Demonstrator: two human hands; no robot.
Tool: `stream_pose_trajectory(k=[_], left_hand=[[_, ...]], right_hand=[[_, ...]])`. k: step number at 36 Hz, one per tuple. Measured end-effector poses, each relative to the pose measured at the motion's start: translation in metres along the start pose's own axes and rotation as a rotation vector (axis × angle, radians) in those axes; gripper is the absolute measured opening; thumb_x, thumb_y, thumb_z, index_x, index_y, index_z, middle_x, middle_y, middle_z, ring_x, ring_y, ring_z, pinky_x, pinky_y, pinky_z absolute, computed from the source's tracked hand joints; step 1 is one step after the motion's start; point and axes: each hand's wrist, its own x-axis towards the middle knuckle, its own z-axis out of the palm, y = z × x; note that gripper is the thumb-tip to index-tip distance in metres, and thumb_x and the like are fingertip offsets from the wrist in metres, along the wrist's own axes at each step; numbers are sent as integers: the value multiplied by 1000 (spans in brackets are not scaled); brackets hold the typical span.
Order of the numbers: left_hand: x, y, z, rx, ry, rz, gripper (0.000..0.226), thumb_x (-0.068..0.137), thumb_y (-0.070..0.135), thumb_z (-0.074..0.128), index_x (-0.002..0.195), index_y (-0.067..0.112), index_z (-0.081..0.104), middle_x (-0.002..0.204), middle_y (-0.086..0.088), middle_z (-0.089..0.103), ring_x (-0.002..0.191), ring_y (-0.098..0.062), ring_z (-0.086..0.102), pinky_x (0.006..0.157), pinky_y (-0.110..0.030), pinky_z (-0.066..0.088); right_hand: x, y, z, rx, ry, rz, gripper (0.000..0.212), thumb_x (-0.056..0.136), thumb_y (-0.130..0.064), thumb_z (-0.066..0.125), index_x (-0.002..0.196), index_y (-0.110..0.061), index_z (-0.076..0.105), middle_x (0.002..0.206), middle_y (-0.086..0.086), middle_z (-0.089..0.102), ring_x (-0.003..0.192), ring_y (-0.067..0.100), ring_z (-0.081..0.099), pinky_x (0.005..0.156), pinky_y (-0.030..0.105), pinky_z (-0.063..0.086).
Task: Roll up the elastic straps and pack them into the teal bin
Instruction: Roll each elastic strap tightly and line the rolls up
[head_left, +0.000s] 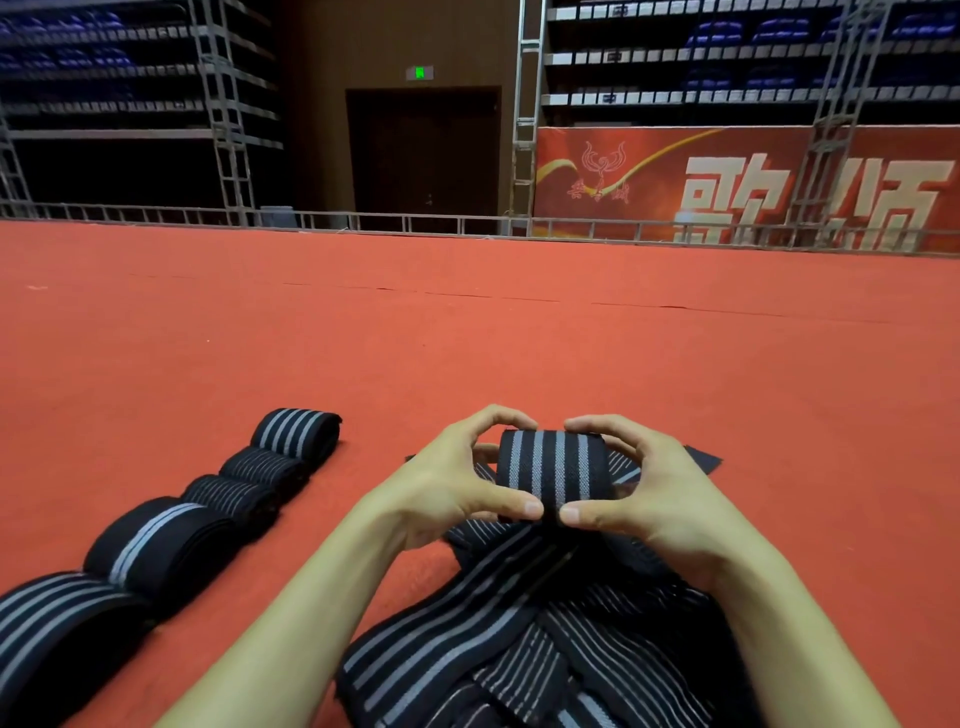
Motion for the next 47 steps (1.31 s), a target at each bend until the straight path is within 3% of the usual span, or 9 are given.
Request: stream_pose_trajectory(k=[3,8,19,22,27,31,34,39,47], left_hand=[[-1,-4,0,10,4,0,64,67,-6,84,113,31,61,104,-9,69,76,-19,67,79,-49,56],[-4,-13,-1,-9,29,30,64,69,-9,82,117,27,60,112,-17,66,72,-15,68,65,-27,54],[-26,-36,-55,-132,95,-48,69,65,-11,83,116,32,68,125,-20,61,102,-36,69,88,-50,57],[-19,-56,-86,-209,141,-164,66,42,16,100,100,32,73,127,-25,58,87,-23,73,77,-34,60],[-13,-37,-123,-217,237,-161,69,70,-26,68,115,26,64,121,-25,59,107,-43,65,99,-60,48],[8,-51,-143,-160,320,-236,71,69,-28,63,114,27,64,106,-22,58,86,-32,62,84,-43,47],[18,-53,-151,-121,349,-257,74,71,-26,60,125,23,60,108,-19,57,74,-25,62,56,-24,51],[28,-65,-160,-80,397,-274,77,71,-23,59,126,31,59,109,-18,58,74,-24,59,46,-24,44],[36,-85,-167,-34,412,-281,82,70,-22,51,130,34,56,113,-13,55,86,-24,59,75,-36,52]], right_hand=[[1,3,1,-41,-13,5,72,60,0,91,116,-36,65,124,-7,65,89,24,74,85,44,59],[5,13,10,-77,-13,19,74,58,-4,92,117,-39,62,126,-9,61,93,20,73,86,45,59],[19,18,81,-139,60,-24,77,57,-15,93,119,-43,57,121,-21,60,106,12,66,94,40,55],[49,13,108,-177,58,-29,80,52,-25,92,120,-44,55,121,-14,61,108,17,64,97,43,52],[105,21,145,-177,26,10,79,52,-14,93,119,-38,59,120,-9,62,109,18,63,99,42,51],[131,32,164,-138,32,55,76,54,-6,92,117,-34,60,119,-7,62,108,16,61,93,30,49],[146,38,172,-106,36,73,75,55,-2,92,118,-27,61,116,-7,61,112,11,56,92,24,43],[158,48,185,-95,61,70,75,54,-1,92,118,-26,61,110,-15,60,113,10,56,99,28,45],[163,71,206,-107,95,49,80,53,-17,95,122,-33,59,117,-16,60,112,12,59,100,41,50]])
